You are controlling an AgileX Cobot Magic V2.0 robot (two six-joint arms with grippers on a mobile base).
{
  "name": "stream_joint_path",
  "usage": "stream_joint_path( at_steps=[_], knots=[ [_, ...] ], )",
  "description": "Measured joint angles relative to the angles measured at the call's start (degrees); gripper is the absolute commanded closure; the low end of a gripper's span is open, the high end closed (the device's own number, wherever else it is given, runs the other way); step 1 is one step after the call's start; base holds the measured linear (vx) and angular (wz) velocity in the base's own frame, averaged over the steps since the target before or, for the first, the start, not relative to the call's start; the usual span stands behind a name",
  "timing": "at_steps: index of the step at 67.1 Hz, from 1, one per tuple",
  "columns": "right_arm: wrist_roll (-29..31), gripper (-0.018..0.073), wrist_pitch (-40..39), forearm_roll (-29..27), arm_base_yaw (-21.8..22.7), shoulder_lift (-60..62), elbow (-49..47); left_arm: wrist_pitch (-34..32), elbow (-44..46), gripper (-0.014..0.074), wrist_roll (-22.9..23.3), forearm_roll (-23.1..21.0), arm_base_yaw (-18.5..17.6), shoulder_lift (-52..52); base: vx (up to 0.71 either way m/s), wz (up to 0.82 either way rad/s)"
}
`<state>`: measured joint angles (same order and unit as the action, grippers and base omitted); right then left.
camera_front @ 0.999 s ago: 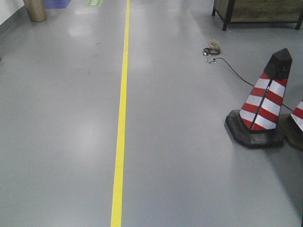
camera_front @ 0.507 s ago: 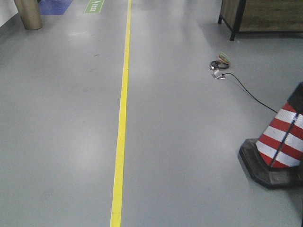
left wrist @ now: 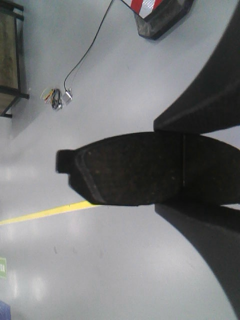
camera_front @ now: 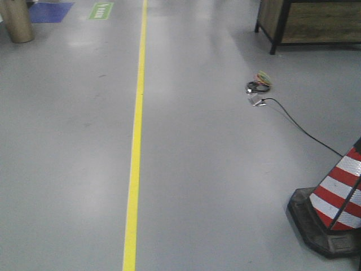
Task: Move and align brake pads A on conveyor
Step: 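Drive past the red-and-white cones toward the conveyor, then turn the base to face the dark conveyor belt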
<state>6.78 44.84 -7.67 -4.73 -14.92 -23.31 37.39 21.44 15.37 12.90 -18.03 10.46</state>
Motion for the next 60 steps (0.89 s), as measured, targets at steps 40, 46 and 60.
stream_joint_path(
  at_steps=[40, 46, 60],
  knots=[
    [0.0, 0.0564, 0.0, 0.0, 0.0, 0.0, 0.0, 0.0, 0.0, 0.0603, 0.0, 0.0, 0.0, 0.0, 0.25, -0.7],
    [0.0, 0.0564, 0.0, 0.0, 0.0, 0.0, 0.0, 0.0, 0.0, 0.0603, 0.0, 0.0, 0.0, 0.0, 0.24, -0.94],
    [0.0, 0.0564, 0.0, 0.0, 0.0, 0.0, 0.0, 0.0, 0.0, 0.0603, 0.0, 0.0, 0.0, 0.0, 0.24, -0.94]
  ],
)
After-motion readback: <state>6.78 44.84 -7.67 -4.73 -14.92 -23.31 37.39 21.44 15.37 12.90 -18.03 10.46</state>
